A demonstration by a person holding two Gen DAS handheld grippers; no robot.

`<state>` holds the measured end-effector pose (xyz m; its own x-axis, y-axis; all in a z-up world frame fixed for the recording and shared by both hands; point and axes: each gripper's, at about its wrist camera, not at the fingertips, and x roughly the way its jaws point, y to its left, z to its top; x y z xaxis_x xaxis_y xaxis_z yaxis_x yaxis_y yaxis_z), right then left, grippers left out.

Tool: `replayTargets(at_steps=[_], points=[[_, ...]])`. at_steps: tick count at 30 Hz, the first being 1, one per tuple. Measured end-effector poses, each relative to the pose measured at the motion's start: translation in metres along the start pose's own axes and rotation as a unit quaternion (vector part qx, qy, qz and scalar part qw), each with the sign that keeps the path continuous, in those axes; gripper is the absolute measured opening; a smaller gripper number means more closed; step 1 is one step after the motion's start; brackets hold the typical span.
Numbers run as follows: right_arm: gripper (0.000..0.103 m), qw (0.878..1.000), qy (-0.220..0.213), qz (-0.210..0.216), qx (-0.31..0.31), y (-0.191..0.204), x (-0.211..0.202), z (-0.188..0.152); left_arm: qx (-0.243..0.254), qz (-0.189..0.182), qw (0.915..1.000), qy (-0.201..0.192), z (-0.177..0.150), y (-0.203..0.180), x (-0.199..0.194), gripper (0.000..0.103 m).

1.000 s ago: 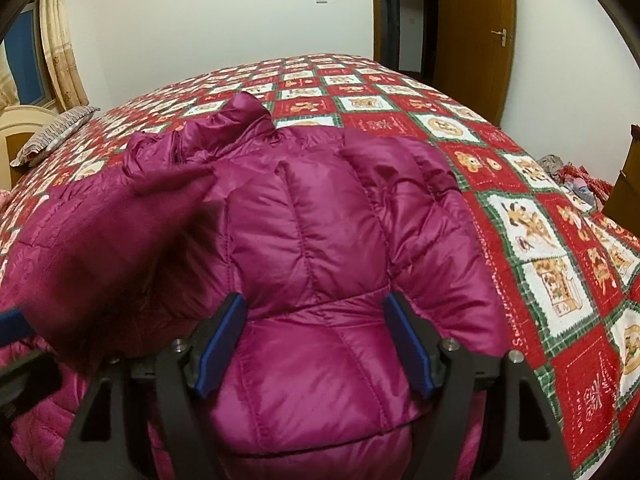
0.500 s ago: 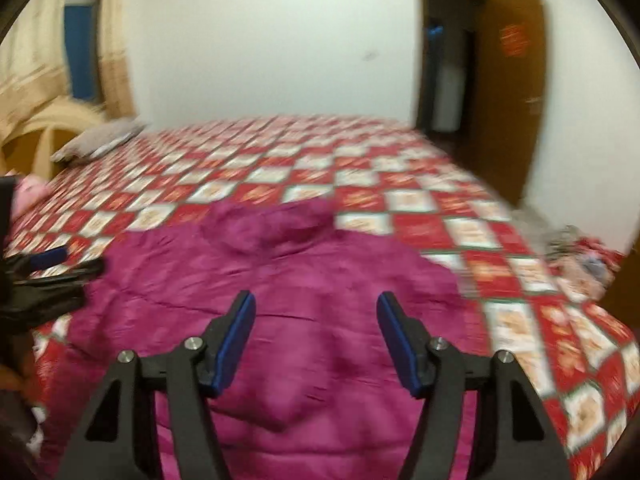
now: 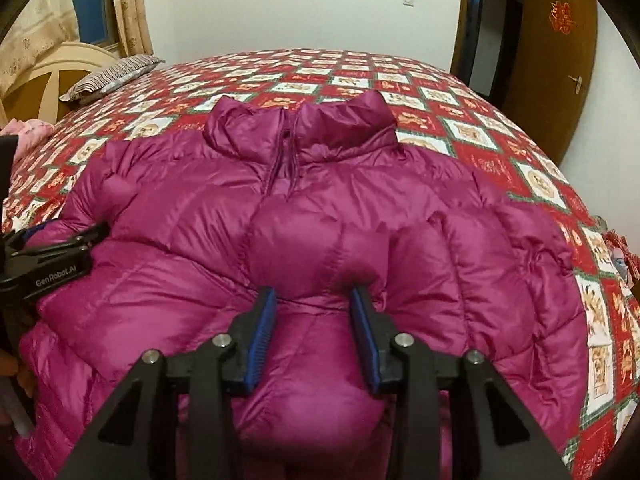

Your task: Fold large clothes

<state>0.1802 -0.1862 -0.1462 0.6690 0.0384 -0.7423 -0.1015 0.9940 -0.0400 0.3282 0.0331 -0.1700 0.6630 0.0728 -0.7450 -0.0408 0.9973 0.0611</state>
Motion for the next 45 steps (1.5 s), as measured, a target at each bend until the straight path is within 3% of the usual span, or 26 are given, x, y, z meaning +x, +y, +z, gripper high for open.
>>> replayTargets(at_steps=[4,7,8,10,11,16,23,29,30,32,34,37,45], points=[[0.043,1.000,0.013,-0.010,0.004,0.001,-0.008,0.003,-0.061,-0.029,0.9974,-0.026,-0.006,0.021,-0.014,0.091],[0.047,0.999,0.009,0.009,0.038,-0.010,-0.021,0.016,-0.096,-0.005,0.9930,-0.069,-0.010,0.033,-0.032,0.091],[0.051,0.998,0.002,0.010,0.054,-0.016,-0.027,0.028,-0.097,0.001,0.9926,-0.073,-0.010,0.032,-0.034,0.091],[0.077,0.997,-0.005,0.010,0.078,-0.025,-0.029,0.049,-0.086,0.009,0.9938,-0.070,-0.008,0.027,-0.033,0.091],[0.080,0.995,-0.008,0.008,0.098,-0.033,-0.027,0.065,-0.082,0.010,0.9941,-0.071,-0.008,0.025,-0.033,0.091],[0.080,0.988,0.035,-0.007,0.152,-0.054,0.019,0.118,-0.081,0.005,0.9928,-0.088,-0.009,0.025,-0.037,0.091],[0.083,0.961,0.065,0.019,0.269,-0.080,0.069,0.150,-0.086,0.013,0.9923,-0.088,-0.009,0.027,-0.037,0.091],[0.085,0.963,0.139,-0.013,0.232,-0.062,0.112,0.156,-0.088,0.008,0.9921,-0.089,-0.010,0.026,-0.037,0.091],[0.080,0.963,0.144,-0.013,0.228,-0.061,0.113,0.153,-0.088,0.007,0.9923,-0.087,-0.010,0.027,-0.036,0.091],[0.057,0.966,0.144,-0.021,0.214,-0.063,0.106,0.148,-0.088,0.007,0.9923,-0.087,-0.010,0.026,-0.036,0.091],[0.026,0.970,0.141,-0.027,0.197,-0.068,0.096,0.142,-0.087,0.008,0.9924,-0.087,-0.010,0.026,-0.035,0.091],[0.018,0.973,0.127,-0.015,0.194,-0.082,0.074,0.130,-0.087,0.007,0.9925,-0.085,-0.010,0.026,-0.034,0.091],[0.016,0.980,0.093,-0.018,0.175,-0.083,0.029,0.095,-0.088,0.007,0.9928,-0.082,-0.009,0.027,-0.033,0.091]])
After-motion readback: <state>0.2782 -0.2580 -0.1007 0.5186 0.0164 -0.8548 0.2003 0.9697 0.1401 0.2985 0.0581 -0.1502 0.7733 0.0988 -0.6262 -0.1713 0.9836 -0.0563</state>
